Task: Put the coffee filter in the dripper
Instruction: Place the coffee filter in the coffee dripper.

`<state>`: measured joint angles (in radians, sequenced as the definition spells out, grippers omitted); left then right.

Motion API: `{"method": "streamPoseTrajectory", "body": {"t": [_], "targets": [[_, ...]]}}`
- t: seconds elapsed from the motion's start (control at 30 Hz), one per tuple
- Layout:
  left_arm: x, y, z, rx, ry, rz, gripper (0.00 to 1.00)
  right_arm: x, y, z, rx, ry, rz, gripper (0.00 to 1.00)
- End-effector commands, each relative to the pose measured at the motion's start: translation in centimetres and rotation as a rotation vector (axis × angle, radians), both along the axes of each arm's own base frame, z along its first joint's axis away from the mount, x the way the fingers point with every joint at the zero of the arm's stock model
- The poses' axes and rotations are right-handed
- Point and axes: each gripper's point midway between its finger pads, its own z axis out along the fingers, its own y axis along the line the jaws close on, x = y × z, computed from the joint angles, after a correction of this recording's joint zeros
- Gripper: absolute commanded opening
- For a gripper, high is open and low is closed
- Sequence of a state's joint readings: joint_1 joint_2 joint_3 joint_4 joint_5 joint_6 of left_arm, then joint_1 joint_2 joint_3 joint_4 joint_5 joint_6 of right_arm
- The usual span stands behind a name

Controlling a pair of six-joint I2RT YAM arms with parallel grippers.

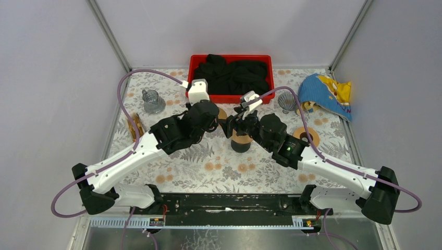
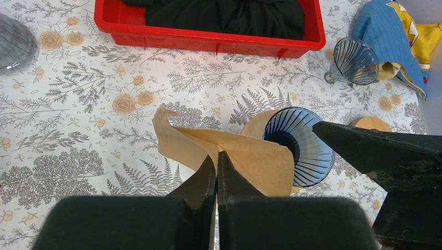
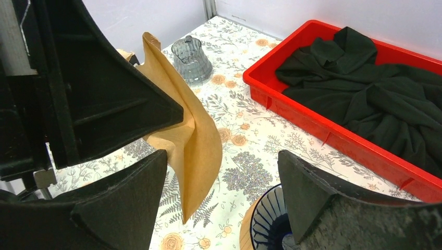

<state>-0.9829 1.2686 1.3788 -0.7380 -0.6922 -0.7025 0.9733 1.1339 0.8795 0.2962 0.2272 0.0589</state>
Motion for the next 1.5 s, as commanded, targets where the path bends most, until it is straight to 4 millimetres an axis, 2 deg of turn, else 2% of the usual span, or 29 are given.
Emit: {"method": "streamPoseTrajectory", "body": {"t": [0.0,0.2,0.4,0.63,0.8,1.03,1.27,1.47], "targets": [[0.0,0.3,0.7,0.019,-0.017,0.012,0.00,-0.1,-0.5,4.4,0.116,-0.050,-0.023,0.85],[0.1,0.3,0.4,0.031,-0.009,0.017,0.00,-1.7,0.1,5.2,0.146,-0.064,0.070,0.86],[0.0,-0.2,0.3,0.019,0.003,-0.002,0.00,-0.3,-0.9,4.5,0.124,-0.063,-0.023,0.86],[0.1,-0.2,0.3,0.021,0.003,-0.002,0.00,-1.2,1.3,3.1,0.107,-0.024,0.086,0.86],[0.1,-0.3,0.4,0.015,0.002,-0.003,0.00,-1.8,1.8,2.4,0.114,-0.017,0.128,0.87],[-0.1,-0.8,0.4,-0.004,0.012,-0.022,0.00,-0.6,2.0,1.2,0.094,-0.017,0.076,0.86],[-0.2,-1.2,0.6,-0.025,0.011,-0.041,0.00,0.5,1.7,0.4,0.090,-0.025,0.015,0.82],[-0.2,-1.3,0.6,-0.021,0.011,-0.045,0.00,1.7,0.3,-0.1,0.099,-0.027,-0.086,0.74]]}}
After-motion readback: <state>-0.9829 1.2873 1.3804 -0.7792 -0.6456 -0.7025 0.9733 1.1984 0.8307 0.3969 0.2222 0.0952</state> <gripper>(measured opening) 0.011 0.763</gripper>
